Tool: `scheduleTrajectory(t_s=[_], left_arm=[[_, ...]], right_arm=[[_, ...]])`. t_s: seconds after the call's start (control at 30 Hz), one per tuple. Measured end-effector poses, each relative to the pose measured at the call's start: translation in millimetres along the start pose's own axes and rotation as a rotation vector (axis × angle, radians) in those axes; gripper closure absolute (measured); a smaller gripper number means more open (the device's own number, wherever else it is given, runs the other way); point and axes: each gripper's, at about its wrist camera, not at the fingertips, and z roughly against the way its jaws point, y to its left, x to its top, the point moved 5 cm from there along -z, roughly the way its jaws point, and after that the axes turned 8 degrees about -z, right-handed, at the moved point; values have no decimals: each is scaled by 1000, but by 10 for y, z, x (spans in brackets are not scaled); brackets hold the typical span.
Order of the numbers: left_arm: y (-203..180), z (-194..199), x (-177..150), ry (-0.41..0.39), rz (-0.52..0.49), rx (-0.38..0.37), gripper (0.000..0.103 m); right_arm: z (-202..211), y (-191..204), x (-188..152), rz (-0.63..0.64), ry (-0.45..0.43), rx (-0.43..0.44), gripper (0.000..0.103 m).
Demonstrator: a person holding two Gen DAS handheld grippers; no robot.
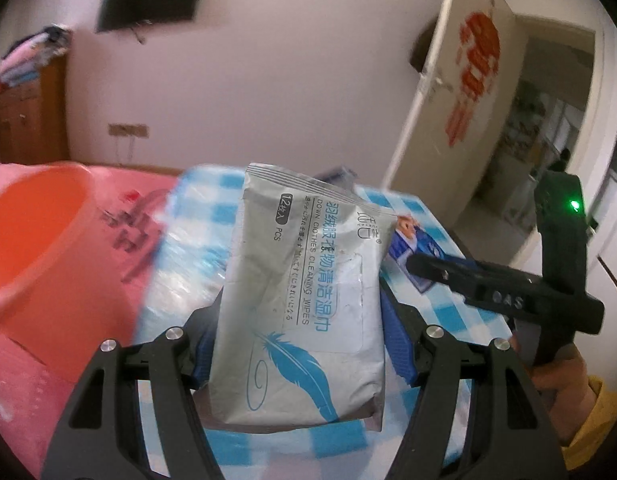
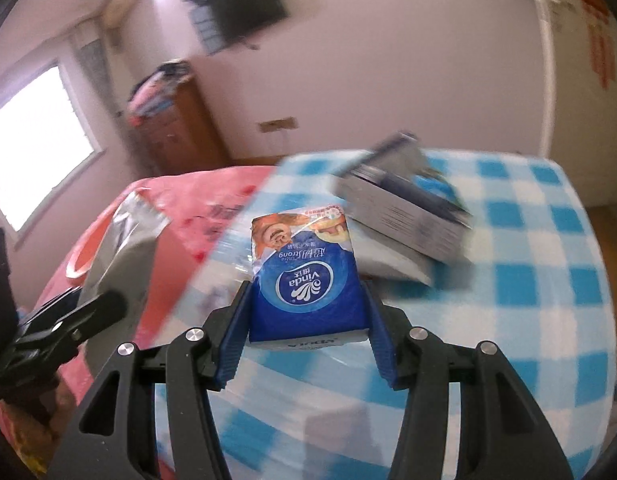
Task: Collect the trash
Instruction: 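Carry both packs over the orange bucket and open both tools to drop them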
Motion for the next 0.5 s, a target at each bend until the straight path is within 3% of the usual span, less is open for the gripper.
scheduleTrajectory(t_s=[0.2,0.4,0.5], left_arm=[[705,402,241,-79,64,173,34],[1464,583,261,-81,143,357,34],[1757,582,225,-65,184,411,34]], right_arm=[[-258,906,256,120,33,142,49],[-722,1842,448,223,77,271,49],[-931,2110,494,252,98,306,49]])
